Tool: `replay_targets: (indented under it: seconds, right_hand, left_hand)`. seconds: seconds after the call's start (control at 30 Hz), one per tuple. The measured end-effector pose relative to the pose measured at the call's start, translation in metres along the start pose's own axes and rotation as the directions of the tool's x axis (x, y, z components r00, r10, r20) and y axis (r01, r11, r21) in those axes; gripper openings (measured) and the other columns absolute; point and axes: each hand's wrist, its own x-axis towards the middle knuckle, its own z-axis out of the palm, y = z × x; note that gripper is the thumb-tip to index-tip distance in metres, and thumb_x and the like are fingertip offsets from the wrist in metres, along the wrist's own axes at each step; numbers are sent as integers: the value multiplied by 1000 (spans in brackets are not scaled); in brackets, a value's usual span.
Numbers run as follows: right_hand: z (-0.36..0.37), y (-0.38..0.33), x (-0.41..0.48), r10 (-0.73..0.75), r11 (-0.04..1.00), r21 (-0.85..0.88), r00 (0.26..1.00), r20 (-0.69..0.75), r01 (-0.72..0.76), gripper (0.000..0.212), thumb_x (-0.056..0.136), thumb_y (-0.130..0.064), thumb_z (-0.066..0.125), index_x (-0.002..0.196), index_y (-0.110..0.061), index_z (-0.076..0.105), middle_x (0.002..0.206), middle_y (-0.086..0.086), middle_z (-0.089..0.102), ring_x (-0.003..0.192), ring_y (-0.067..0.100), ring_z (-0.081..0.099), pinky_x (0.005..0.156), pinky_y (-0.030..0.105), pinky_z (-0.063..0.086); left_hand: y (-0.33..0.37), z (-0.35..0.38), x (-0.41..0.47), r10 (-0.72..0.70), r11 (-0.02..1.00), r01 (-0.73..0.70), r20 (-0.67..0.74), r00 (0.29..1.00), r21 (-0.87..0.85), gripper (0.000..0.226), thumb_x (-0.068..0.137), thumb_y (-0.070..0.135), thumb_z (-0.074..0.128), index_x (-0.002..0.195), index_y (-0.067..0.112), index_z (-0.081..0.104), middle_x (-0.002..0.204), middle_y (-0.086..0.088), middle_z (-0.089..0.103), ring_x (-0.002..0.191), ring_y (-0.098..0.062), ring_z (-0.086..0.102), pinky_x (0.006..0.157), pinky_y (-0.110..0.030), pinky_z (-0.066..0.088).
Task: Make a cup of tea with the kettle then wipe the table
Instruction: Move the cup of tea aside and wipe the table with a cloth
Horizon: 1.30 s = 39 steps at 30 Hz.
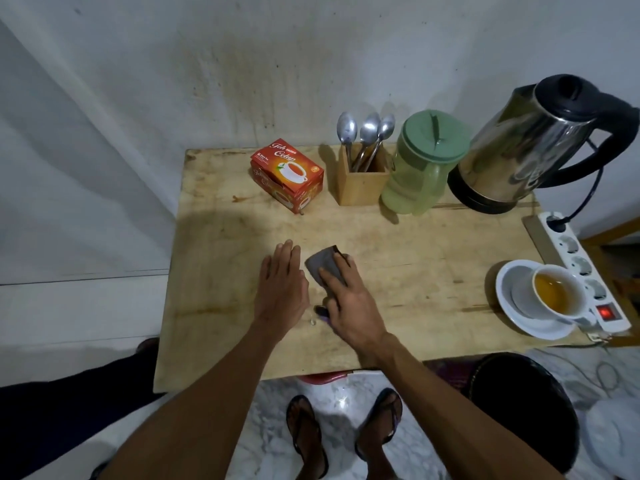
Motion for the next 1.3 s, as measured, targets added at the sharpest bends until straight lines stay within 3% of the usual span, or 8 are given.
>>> replay_targets:
  seconds: [0.13, 0.23, 0.43, 0.6, 0.8, 0.9, 1.07, 1.3]
  right_hand:
    - [-39, 33, 1, 223, 975, 12, 963, -155, -224, 56, 91, -11, 49, 146, -12, 43, 162, 10, 17, 145, 28, 24, 115, 37, 33]
    - [-48, 56, -2, 384, 920, 19, 893, -232, -391, 55, 93, -20, 40, 146, -5, 41, 160, 20, 18, 147, 39, 20, 111, 52, 38]
    - [-5, 0, -15, 199, 980, -8, 977, -79, -201, 60, 91, -9, 49, 150, -9, 35, 163, 18, 7, 151, 33, -3, 118, 36, 12]
    - [3, -15, -33, -66, 998, 22, 990, 121, 64, 54, 91, -15, 42, 145, -6, 43, 161, 21, 17, 150, 37, 7, 110, 39, 36]
    - [-32, 26, -17, 306, 952, 23, 942, -140, -306, 53, 93, -7, 51, 145, -5, 42, 161, 16, 15, 149, 36, 13, 112, 50, 37]
    - [-17, 10, -16, 275, 961, -7, 954, -119, -278, 55, 92, -8, 53, 146, -3, 40, 161, 20, 12, 150, 38, 5, 117, 50, 30]
    - [11, -27, -22, -53, 998, 19, 996, 68, 52, 56, 89, -16, 36, 144, -8, 45, 160, 20, 18, 149, 37, 9, 106, 38, 42]
    - [-32, 30, 4, 280, 960, 39, 940, -193, -278, 53, 94, -8, 49, 146, -8, 42, 162, 11, 15, 148, 32, 21, 114, 35, 29]
  left_hand:
    - [-3, 2, -1, 26, 1000, -26, -28, 999, -5, 50, 95, 18, 34, 141, -1, 42, 149, -21, 42, 139, -35, 38, 110, -48, 36]
    - [-3, 2, -1, 31, 999, -32, -31, 999, -19, 50, 95, 17, 37, 141, -2, 41, 149, -21, 41, 140, -35, 37, 111, -50, 35]
    - [-3, 1, -2, 21, 999, -21, -1, 1000, -25, 51, 95, 18, 32, 142, -1, 41, 150, -21, 41, 140, -36, 38, 110, -49, 37]
    - [-14, -3, -20, 56, 997, -57, -23, 998, -55, 50, 94, 18, 32, 137, -4, 47, 145, -24, 47, 135, -40, 44, 106, -51, 43]
    - [-31, -8, -19, 31, 994, -37, -55, 998, -102, 47, 96, 19, 32, 131, -5, 53, 140, -26, 51, 132, -41, 48, 103, -51, 46]
    - [-34, -17, -4, -62, 978, 51, -50, 997, -201, 56, 95, 29, 27, 132, -5, 52, 142, -25, 50, 134, -40, 45, 109, -50, 38]
    - [-33, -33, 47, -285, 850, 249, -7, 959, -465, 66, 96, 33, 51, 150, 2, 27, 157, -19, 29, 146, -33, 25, 118, -44, 23]
    - [-35, -55, 120, -452, 606, 301, -8, 892, -737, 87, 88, 25, 67, 154, 8, 14, 161, -11, 23, 148, -26, 22, 117, -43, 27]
